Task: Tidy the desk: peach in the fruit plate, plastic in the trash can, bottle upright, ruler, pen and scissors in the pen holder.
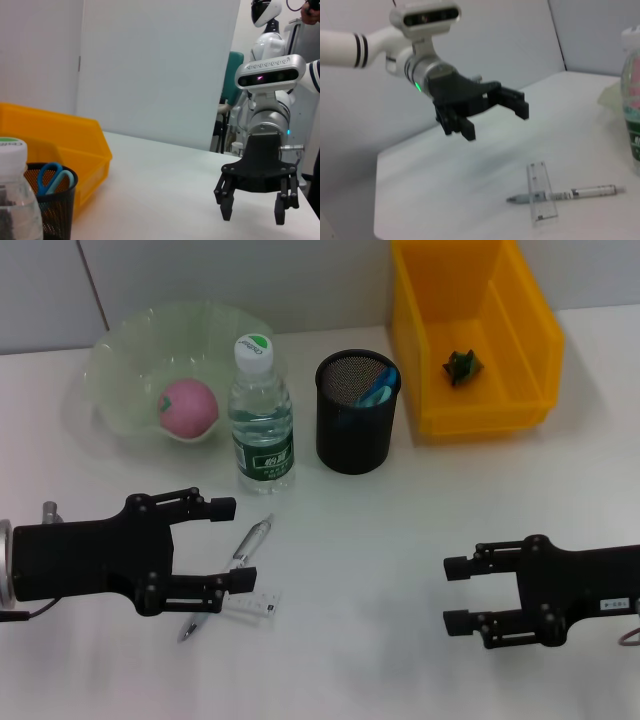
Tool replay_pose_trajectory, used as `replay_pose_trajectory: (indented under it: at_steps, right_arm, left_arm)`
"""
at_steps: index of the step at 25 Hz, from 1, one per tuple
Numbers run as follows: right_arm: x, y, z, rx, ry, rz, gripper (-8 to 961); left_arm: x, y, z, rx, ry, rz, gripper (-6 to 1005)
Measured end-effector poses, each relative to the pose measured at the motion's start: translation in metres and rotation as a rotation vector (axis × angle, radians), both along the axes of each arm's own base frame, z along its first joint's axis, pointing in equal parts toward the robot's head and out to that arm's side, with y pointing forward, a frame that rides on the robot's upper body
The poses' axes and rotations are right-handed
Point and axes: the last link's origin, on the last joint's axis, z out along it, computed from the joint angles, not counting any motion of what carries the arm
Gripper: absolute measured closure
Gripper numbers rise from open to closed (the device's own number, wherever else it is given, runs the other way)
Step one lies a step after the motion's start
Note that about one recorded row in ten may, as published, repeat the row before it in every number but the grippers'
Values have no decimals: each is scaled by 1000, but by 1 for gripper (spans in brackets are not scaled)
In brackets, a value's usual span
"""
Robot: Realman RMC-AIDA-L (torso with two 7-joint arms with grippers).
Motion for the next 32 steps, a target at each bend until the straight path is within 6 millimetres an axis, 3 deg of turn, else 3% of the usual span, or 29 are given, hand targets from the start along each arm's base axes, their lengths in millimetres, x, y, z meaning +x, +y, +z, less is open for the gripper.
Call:
replay_pose_trajectory:
  at_steps: [10,15,21,22,32]
  right_arm:
    - [-6,6,-21,21,-97,82,272]
    - [-9,10,-22,14,-108,90,273]
    - [-12,14,-21,11,-106,77,274]
    - [-12,15,-21,10,-107,71,275]
    - [-11,18,-18,19,-103,36,276]
  left_arm:
    - [7,7,11,-66,120,6,207]
    - [17,14,14,-123,251,-7,208]
    - [32,24,3,-165,445,-88,209]
    - [44,31,-5,-174,542,-158,209]
    - [82,39,-34,-177,768,-390,211]
